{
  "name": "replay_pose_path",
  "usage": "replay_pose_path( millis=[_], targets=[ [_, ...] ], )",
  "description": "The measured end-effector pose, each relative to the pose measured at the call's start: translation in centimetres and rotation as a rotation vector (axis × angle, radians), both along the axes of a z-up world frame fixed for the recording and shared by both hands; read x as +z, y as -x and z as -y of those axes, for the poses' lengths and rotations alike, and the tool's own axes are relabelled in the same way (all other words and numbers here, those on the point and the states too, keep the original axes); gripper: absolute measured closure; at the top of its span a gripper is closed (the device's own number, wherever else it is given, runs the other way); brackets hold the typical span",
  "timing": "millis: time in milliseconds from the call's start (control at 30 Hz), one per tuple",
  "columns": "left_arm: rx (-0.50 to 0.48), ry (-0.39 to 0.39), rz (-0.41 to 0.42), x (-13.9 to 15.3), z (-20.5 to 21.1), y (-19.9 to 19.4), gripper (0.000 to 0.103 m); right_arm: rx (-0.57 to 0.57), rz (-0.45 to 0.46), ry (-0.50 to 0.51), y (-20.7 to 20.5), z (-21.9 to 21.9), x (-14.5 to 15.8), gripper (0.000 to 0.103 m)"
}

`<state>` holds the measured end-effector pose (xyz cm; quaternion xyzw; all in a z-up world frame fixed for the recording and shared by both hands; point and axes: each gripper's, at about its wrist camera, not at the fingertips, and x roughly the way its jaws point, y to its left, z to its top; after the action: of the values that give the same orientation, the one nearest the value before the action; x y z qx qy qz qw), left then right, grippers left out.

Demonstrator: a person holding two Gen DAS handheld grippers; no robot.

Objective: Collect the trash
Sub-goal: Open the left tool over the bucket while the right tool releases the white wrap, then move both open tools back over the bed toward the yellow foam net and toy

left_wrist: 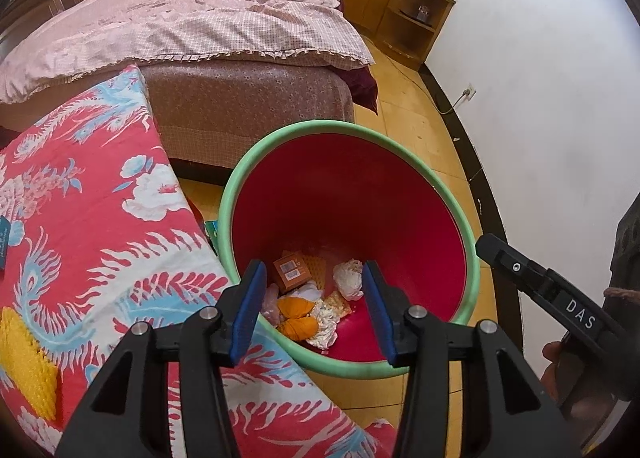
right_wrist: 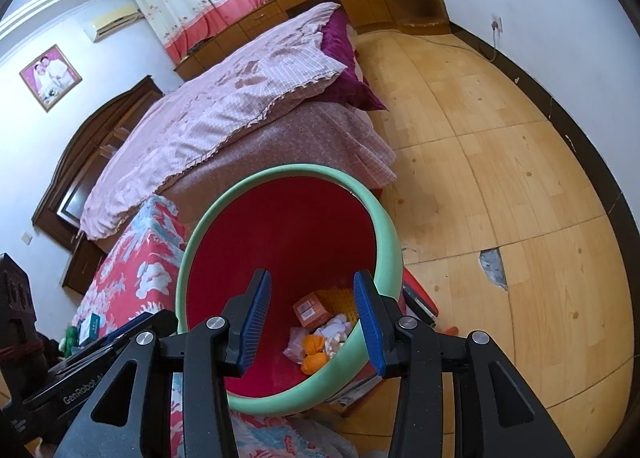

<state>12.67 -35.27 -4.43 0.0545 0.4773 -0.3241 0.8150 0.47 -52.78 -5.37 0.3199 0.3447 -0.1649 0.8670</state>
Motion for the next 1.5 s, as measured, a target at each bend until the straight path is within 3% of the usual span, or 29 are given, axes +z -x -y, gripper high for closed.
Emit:
replay_pose_path(
  millis=[567, 1500],
  targets=[
    [0.121, -0.012, 0.054, 1.5, -6.1, -0.1, 0.053, 0.018, 0.052, -0.031, 0.4, -2.9, 0.3, 0.058],
    [0.393, 0.024, 0.095, 3.2, -21.2, -0.8, 0.053, 0.179, 0.071, 0.008, -1.9, -13.2, 2.6, 0.057]
  ],
)
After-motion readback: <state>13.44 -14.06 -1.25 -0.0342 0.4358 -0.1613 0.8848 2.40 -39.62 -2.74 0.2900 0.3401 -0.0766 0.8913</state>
